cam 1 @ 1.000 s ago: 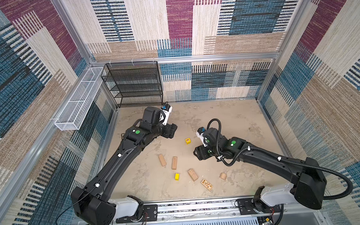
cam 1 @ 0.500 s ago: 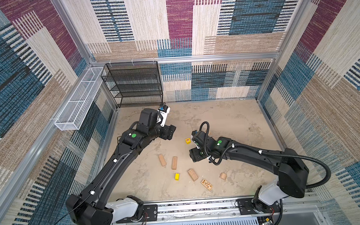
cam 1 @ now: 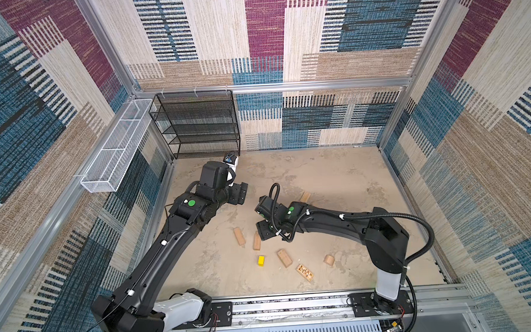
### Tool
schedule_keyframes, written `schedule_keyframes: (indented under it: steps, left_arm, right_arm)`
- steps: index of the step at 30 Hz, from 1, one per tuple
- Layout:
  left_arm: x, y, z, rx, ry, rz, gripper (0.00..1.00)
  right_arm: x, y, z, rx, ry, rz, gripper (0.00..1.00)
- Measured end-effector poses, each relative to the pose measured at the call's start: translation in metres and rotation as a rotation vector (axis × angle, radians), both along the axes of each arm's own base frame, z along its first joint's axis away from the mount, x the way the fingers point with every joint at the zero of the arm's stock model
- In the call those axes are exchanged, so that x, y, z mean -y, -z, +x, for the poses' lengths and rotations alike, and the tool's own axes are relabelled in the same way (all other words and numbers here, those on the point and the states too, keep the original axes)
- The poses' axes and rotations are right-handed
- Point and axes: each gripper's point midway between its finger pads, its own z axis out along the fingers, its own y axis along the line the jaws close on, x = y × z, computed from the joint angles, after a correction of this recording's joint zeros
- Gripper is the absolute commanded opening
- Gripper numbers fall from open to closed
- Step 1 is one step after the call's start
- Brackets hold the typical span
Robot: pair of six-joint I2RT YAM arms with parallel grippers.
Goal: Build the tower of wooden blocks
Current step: 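Lower the right gripper onto the wooden block marked 14 and close, then lift the block marked 14 with the right gripper toward the shelf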
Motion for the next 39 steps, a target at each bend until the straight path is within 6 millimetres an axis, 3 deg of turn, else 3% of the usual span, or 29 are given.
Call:
schedule_keyframes:
  steps: [6,17,21,39]
  left_arm:
    - [-0.017,-0.005,0.000,0.024,-0.057,0.017,0.87]
    - [-0.021,-0.006,-0.001,0.029,-0.070,0.020,0.85]
    - [-0.021,-0.008,-0.002,0.034,-0.070,0.018,0.84]
    - [-0.024,-0.012,-0.004,0.049,-0.073,0.022,0.83]
  right_arm:
    - [-0.010,0.024,-0.005,-0.037,0.011,-0.027,0.66]
    - [-0.036,0.043,-0.004,-0.072,-0.017,-0.018,0.53]
    - [-0.036,0.052,-0.005,-0.084,-0.026,-0.038,0.49]
    - [-0.041,0.052,0.006,-0.043,-0.056,-0.103,0.19]
